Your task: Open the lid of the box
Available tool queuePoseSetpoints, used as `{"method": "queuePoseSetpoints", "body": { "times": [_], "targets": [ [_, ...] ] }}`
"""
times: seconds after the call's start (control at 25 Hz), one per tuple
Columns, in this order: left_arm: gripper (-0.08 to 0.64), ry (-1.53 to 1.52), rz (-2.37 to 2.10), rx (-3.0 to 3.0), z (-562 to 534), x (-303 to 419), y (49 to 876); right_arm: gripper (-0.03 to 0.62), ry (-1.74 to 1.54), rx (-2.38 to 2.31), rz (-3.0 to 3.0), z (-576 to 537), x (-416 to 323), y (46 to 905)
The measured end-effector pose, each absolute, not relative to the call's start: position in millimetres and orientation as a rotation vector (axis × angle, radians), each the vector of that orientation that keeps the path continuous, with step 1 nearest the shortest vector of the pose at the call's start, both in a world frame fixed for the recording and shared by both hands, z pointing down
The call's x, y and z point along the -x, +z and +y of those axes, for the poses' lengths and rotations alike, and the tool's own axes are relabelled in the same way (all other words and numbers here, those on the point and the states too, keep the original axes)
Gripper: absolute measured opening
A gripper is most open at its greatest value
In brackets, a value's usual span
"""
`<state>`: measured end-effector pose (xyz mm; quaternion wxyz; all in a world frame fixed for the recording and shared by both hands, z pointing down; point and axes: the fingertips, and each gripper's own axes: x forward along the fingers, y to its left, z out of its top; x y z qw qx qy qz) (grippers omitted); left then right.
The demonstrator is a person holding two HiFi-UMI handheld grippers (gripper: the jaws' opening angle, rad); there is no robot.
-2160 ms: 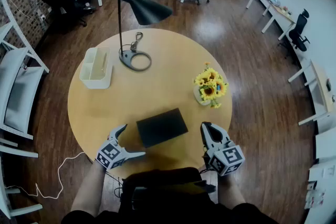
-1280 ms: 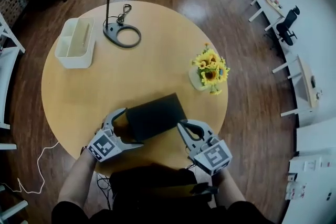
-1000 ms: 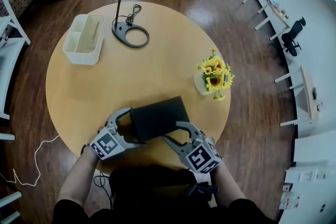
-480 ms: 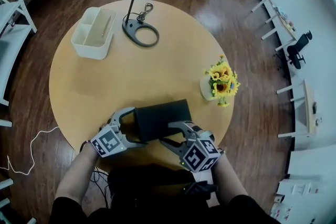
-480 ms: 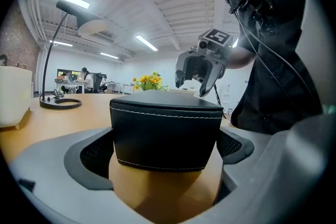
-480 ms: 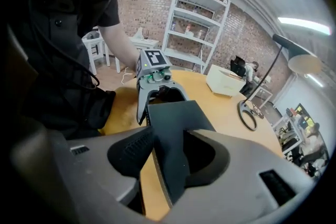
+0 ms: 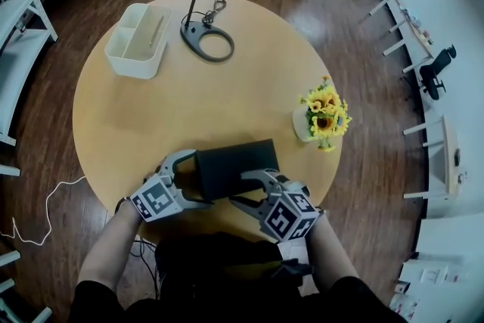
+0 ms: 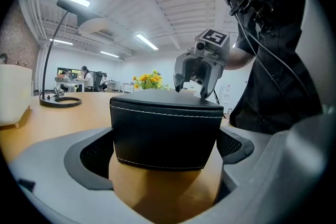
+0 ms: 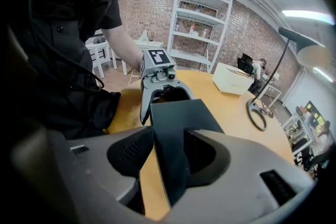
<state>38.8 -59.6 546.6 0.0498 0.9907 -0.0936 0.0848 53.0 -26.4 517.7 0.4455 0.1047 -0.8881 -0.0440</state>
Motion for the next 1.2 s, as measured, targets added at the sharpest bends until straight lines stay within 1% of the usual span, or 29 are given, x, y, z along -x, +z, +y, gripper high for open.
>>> {"method": "queuePoseSetpoints", "body": {
  "times": [0.28,0.48,0.6,0.64,0.68,0.72,0.76,0.8,0.84,0.88,0.92,1.0,1.04,1.08,1.2],
  "targets": [
    [0.595,0.267,-0.281,-3.014,-59,-38,549,0.238,-0.182,-0.231,-2.209,-33,-51,517],
    [0.592,0.261,-0.292,-2.999,-60,-38,549,0.236,-0.304,-0.184,-2.159,-30,-52,516],
    [0.586,0.27,-0.29,-3.003,-59,-39,549,0.236,-0.343,-0.234,-2.179,-36,-50,502],
    [0.584,0.285,-0.278,-3.011,-56,-40,550,0.216,-0.36,-0.298,-2.245,-44,-46,488],
    [0.583,0.301,-0.258,-3.018,-53,-42,551,0.014,-0.363,-0.379,-2.335,-53,-42,469],
    [0.581,0.313,-0.234,-3.022,-49,-44,552,0.005,-0.342,-0.441,-2.406,-62,-38,453],
    [0.581,0.32,-0.215,-3.025,-46,-47,553,0.01,-0.308,-0.456,-2.42,-68,-38,446],
    [0.581,0.323,-0.203,-3.025,-44,-49,554,0.064,-0.274,-0.423,-2.379,-70,-39,450],
    [0.581,0.324,-0.2,-3.025,-44,-50,554,0.152,-0.238,-0.36,-2.317,-66,-41,459],
    [0.581,0.323,-0.201,-3.023,-43,-51,554,0.212,-0.195,-0.291,-2.264,-59,-43,470],
    [0.581,0.322,-0.202,-3.022,-43,-51,554,0.236,-0.158,-0.227,-2.23,-49,-44,480],
    [0.583,0.322,-0.198,-3.021,-42,-51,554,0.236,-0.137,-0.13,-2.184,-29,-46,498],
    [0.583,0.323,-0.194,-3.022,-42,-51,553,0.255,-0.143,-0.108,-2.158,-22,-48,506],
    [0.583,0.323,-0.193,-3.023,-42,-51,553,0.291,-0.153,-0.099,-2.134,-19,-51,513],
    [0.583,0.322,-0.197,-3.026,-43,-51,553,0.294,-0.173,-0.113,-2.107,-20,-55,523]
  ]
}}
